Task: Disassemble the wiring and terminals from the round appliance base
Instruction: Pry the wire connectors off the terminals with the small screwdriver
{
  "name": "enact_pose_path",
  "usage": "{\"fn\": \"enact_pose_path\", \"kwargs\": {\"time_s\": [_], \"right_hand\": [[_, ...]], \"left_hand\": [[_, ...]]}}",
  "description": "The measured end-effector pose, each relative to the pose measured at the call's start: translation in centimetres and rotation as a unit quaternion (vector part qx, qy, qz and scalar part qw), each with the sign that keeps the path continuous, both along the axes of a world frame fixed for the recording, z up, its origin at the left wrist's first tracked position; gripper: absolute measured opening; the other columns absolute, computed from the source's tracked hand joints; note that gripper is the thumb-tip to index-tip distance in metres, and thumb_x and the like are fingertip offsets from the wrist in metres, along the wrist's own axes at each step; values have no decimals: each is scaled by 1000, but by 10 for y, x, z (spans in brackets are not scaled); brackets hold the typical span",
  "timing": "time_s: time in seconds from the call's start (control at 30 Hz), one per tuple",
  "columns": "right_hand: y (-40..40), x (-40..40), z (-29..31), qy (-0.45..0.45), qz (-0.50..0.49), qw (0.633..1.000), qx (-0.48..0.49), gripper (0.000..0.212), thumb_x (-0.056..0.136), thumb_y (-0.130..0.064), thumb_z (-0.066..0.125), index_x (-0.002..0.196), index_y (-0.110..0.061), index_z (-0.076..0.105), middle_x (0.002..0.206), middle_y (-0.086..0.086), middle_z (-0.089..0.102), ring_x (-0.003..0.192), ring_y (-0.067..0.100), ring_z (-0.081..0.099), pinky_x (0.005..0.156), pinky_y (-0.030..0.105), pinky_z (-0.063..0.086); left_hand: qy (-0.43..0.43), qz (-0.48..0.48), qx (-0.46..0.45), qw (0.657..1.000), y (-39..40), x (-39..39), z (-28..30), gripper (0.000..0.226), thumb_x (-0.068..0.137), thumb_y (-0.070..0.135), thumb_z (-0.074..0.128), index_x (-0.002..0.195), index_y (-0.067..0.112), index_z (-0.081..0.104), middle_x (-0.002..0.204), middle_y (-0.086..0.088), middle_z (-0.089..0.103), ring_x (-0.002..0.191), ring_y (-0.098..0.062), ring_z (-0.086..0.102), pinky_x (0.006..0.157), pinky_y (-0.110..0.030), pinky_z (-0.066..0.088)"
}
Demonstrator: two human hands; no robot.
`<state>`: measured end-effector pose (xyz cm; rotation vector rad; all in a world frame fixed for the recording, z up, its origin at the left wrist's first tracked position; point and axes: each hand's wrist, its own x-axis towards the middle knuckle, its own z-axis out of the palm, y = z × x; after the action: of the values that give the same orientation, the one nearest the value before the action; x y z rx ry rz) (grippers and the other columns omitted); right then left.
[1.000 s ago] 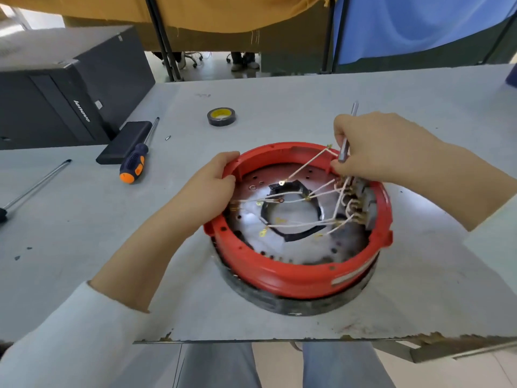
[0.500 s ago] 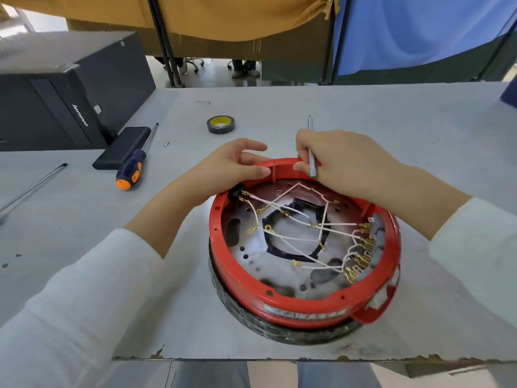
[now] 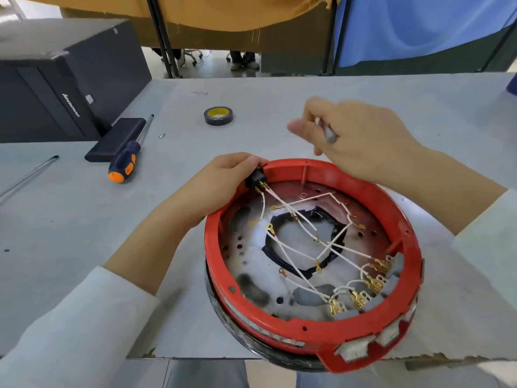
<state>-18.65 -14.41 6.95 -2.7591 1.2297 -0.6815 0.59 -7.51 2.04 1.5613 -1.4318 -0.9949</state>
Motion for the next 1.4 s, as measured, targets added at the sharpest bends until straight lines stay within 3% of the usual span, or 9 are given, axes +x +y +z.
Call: {"fn": "enact_pose_path", "kwargs": {"time_s": [0.1,0.2,0.37,0.47,0.63,0.83,0.97,1.27,1.4], "right_hand": [[5,17,4,-185,144,941,244,51,100,-50,27,83,-21,66,57,4,59,50,3,50,49,16,42],[3,33,-1,-281,171,889,318,64,100,-47,34,58,-12,67,42,8,47,40,20,37,39,20,31],[-3,48,-20,-270,177,885,336,49,99,-30,47,58,-6,58,34,0,38,32,11,32,43,13,32],[-2,52,-29,-275,179,886,329,43,97,-35,52,60,-12,48,36,-3,40,35,10,35,44,14,32],[-4,56,-30,-309,158,882,319,54,99,-34,46,66,9,48,34,-4,35,31,8,31,38,19,28],[-3,57,-31,-293,149,896,298,51,101,-37,39,59,-9,46,35,-3,38,36,12,34,42,22,33],[-3,57,-31,-291,151,894,305,51,101,-37,38,61,-6,47,36,-4,36,36,11,33,42,21,32],[-1,56,-30,-286,157,893,311,48,100,-37,40,61,-10,46,36,-6,35,37,9,34,42,21,32],[-1,56,-30,-283,156,897,301,48,100,-37,40,61,-10,46,36,-7,37,37,6,35,43,19,33]], "left_hand": [[3,-10,2,1000,-5,1,-1,32,101,26,39,101,24,71,103,-3,71,97,-18,64,101,-42,44],[-2,-10,0,1000,-9,3,-2,31,101,29,41,97,26,71,107,-8,70,97,-22,63,102,-43,43],[34,-45,15,998,-15,8,-3,35,101,28,39,110,9,67,114,-16,67,112,-33,59,104,-47,41],[60,-60,13,996,-18,10,-7,35,102,26,37,107,9,68,108,-9,71,106,-24,64,100,-37,47],[88,-71,4,994,-21,11,-11,34,102,24,37,106,10,68,104,-9,72,100,-21,67,92,-29,51],[80,-75,3,994,-22,12,-11,35,102,25,37,111,6,66,106,-8,72,105,-25,65,99,-38,47],[67,-73,-1,995,-22,13,-12,36,102,25,37,112,7,66,107,-9,71,107,-27,64,102,-43,44],[64,-88,-9,994,-22,12,-12,36,102,24,35,109,5,66,106,-7,72,105,-23,65,100,-37,46],[59,-79,-7,995,-21,12,-11,36,102,24,36,109,5,66,107,-10,71,107,-27,64,101,-41,45]]}}
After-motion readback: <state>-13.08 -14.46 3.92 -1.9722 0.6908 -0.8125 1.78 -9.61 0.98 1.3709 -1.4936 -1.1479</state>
